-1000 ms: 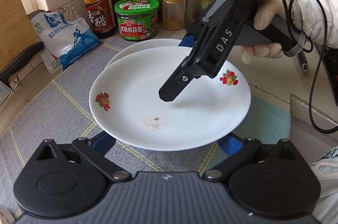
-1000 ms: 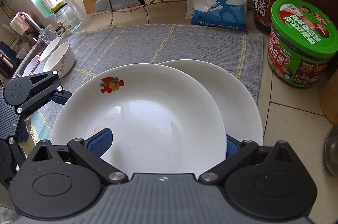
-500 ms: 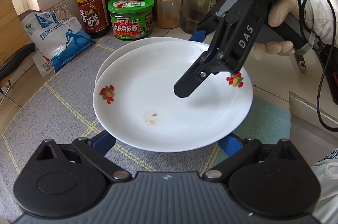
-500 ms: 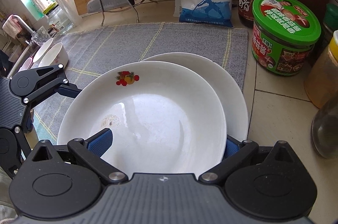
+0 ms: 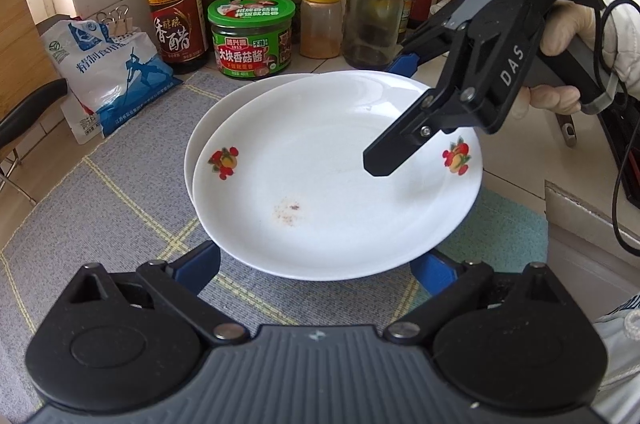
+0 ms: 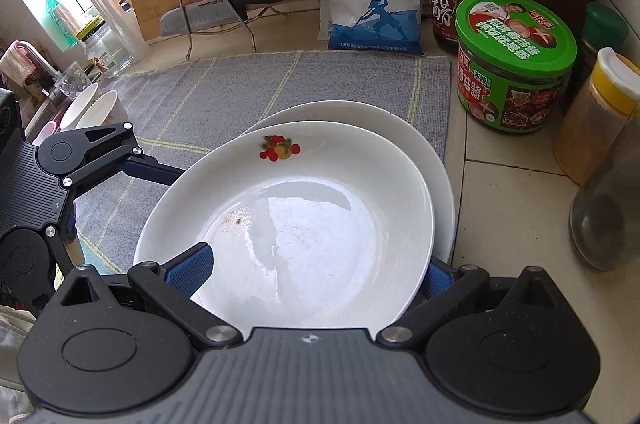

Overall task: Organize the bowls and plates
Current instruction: 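Lower the plate onto the plate stack and open the right gripper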

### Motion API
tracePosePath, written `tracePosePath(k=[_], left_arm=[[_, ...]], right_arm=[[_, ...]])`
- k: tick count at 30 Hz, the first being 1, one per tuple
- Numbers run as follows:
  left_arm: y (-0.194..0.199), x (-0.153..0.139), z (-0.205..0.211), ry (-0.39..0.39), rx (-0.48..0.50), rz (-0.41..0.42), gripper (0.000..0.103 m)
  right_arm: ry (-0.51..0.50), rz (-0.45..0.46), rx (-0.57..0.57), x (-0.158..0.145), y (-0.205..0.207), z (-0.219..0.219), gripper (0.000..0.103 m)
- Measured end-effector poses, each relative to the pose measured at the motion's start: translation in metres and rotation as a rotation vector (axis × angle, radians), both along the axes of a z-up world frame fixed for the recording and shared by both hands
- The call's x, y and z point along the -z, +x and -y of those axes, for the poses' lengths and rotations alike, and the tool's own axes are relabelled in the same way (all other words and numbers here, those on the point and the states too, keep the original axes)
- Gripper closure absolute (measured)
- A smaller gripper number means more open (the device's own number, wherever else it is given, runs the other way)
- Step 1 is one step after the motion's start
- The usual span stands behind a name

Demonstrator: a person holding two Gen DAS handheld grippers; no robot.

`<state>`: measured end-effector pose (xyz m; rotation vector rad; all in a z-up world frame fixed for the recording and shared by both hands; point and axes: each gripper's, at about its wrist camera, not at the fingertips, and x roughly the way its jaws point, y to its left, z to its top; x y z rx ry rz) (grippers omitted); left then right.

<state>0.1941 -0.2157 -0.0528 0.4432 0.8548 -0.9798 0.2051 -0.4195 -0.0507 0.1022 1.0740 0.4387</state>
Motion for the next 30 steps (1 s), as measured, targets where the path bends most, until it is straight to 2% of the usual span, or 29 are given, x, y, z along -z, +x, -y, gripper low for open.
tracePosePath(k=[30], left_arm=[[-0.008,0.0,-0.002,-0.04,-0.004,0.037,0.002]], right_arm=[[-0.174,0.043,0.01,-0.008,-0.026,-0.018,0.0]])
